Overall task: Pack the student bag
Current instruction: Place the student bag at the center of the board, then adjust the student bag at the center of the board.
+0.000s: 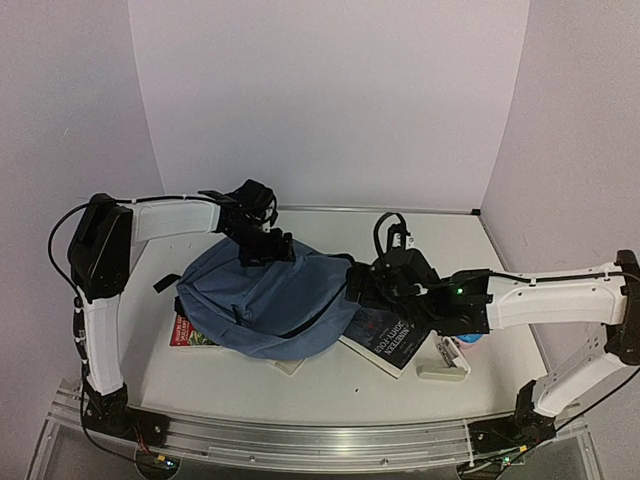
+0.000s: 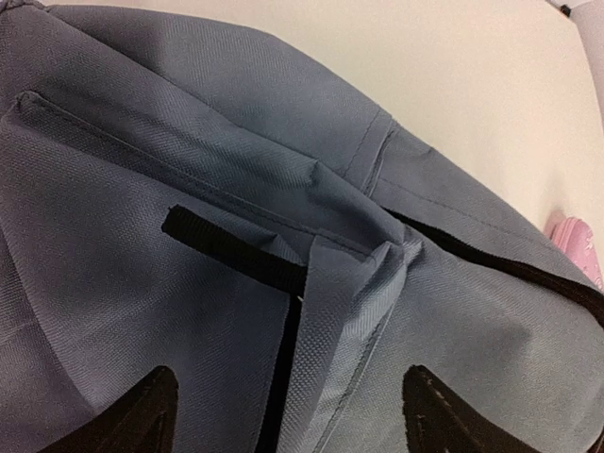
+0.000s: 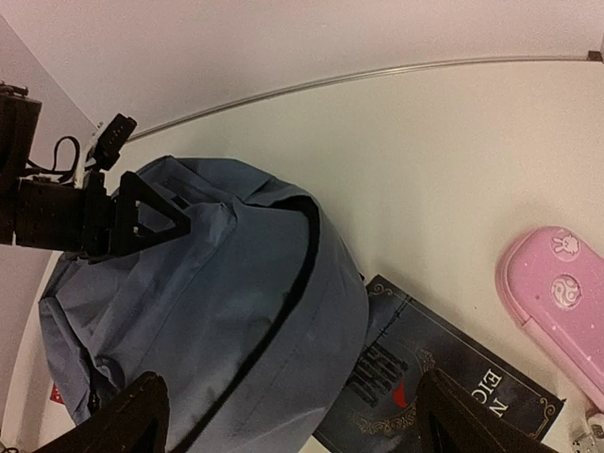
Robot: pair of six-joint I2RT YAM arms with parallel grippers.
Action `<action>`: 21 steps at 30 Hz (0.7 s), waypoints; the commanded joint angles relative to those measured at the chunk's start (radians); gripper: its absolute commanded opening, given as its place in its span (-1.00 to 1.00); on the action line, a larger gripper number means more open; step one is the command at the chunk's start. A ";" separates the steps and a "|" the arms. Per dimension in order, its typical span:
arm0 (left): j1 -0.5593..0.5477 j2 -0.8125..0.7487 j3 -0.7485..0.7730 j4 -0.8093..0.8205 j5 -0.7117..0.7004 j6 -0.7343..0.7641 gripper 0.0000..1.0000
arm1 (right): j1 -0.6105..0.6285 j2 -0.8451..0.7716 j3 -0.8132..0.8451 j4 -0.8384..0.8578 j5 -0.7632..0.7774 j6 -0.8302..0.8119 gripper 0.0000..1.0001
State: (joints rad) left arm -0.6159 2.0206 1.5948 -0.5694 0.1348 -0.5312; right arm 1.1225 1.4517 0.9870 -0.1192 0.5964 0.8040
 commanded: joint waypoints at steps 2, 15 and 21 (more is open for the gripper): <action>-0.021 0.081 0.113 -0.056 -0.079 0.018 0.52 | 0.003 -0.074 -0.050 0.013 -0.022 0.086 0.80; -0.036 -0.048 -0.074 0.116 -0.049 0.070 -0.99 | 0.003 -0.136 -0.045 0.021 -0.015 0.063 0.79; -0.050 -0.327 -0.372 0.383 0.054 0.214 -1.00 | 0.003 -0.138 -0.018 0.018 -0.035 0.028 0.79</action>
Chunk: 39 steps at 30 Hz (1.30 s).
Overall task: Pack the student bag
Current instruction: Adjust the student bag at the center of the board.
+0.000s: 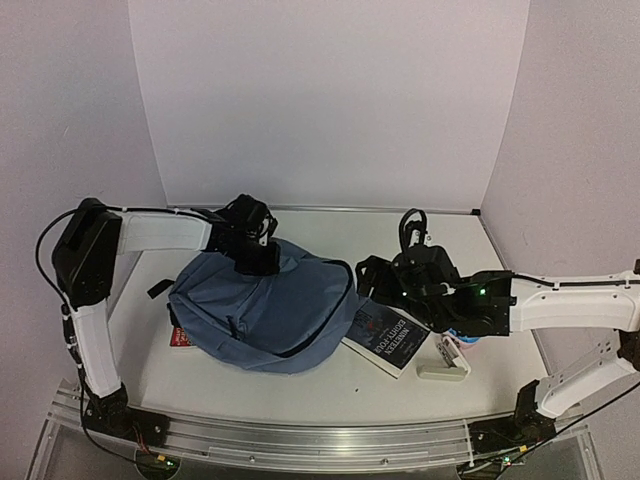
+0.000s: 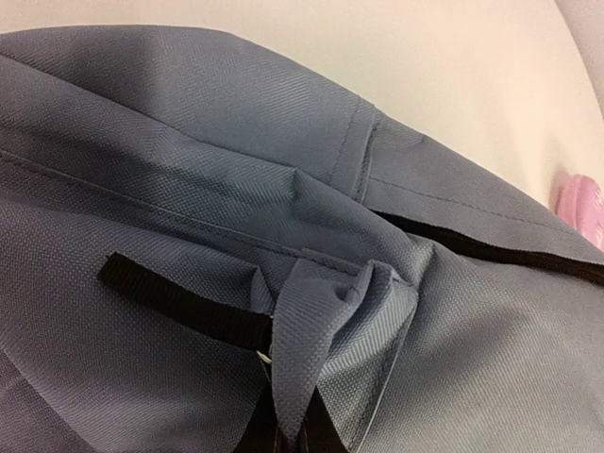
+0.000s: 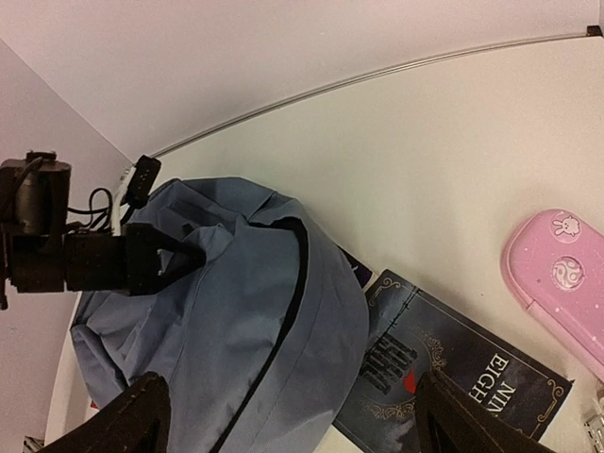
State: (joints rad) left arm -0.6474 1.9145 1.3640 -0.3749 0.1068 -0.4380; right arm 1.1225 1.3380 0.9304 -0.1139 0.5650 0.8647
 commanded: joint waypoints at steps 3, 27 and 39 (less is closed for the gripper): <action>-0.045 -0.351 -0.272 0.262 0.079 0.202 -1.00 | 0.002 -0.020 0.072 0.011 -0.033 -0.072 0.79; -0.307 -0.472 -0.434 0.262 -0.272 0.539 -1.00 | -0.182 0.250 0.142 0.044 -0.637 -0.233 0.20; -0.310 -0.330 -0.260 0.271 -0.319 0.682 -1.00 | -0.132 0.356 -0.008 0.371 -0.907 -0.047 -0.27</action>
State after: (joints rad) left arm -0.9554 1.5310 0.9744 -0.1909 -0.1589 0.1679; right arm 0.9417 1.6913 0.9430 0.1004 -0.2354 0.7362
